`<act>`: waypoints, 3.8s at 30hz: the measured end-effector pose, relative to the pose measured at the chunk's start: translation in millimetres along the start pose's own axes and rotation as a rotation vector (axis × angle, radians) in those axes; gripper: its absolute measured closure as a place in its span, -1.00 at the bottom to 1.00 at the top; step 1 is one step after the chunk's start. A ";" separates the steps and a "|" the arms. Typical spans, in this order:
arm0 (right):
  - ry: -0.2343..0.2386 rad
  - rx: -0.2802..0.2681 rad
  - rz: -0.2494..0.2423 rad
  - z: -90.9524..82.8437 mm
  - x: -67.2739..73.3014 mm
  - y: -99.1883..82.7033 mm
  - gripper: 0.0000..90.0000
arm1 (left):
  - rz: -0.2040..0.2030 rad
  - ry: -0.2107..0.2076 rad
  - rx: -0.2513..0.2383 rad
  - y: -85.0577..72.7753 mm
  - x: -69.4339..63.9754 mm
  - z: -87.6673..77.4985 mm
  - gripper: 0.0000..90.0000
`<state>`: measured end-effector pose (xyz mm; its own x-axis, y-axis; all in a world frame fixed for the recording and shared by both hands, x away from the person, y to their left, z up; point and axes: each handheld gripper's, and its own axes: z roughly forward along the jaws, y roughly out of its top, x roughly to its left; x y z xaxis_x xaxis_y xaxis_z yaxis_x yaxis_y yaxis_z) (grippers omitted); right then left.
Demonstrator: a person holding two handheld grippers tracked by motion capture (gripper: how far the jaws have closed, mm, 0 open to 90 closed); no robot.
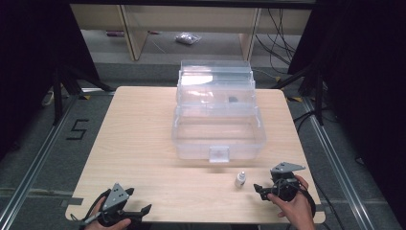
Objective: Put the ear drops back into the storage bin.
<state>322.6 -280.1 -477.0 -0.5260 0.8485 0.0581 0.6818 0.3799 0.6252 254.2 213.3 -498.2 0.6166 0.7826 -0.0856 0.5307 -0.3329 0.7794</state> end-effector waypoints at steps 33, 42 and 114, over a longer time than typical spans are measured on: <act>0.065 0.175 -0.227 -19.0 30.9 51.9 -0.56 | 0.004 0.005 0.002 0.2 -0.2 0.6 -0.66; 0.060 0.251 -0.309 -4.8 46.9 71.5 -0.54 | -0.006 0.005 -0.001 0.3 -0.7 0.6 -0.66; 0.083 0.403 -0.421 32.0 53.0 102.5 0.34 | 0.005 -0.008 0.005 1.7 0.8 1.7 -0.66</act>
<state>380.8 -184.4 -434.8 -0.8202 0.5689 -0.0603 0.5368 0.8017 0.2630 256.6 212.5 -497.9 0.6239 0.7767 -0.0869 0.5304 -0.3391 0.7770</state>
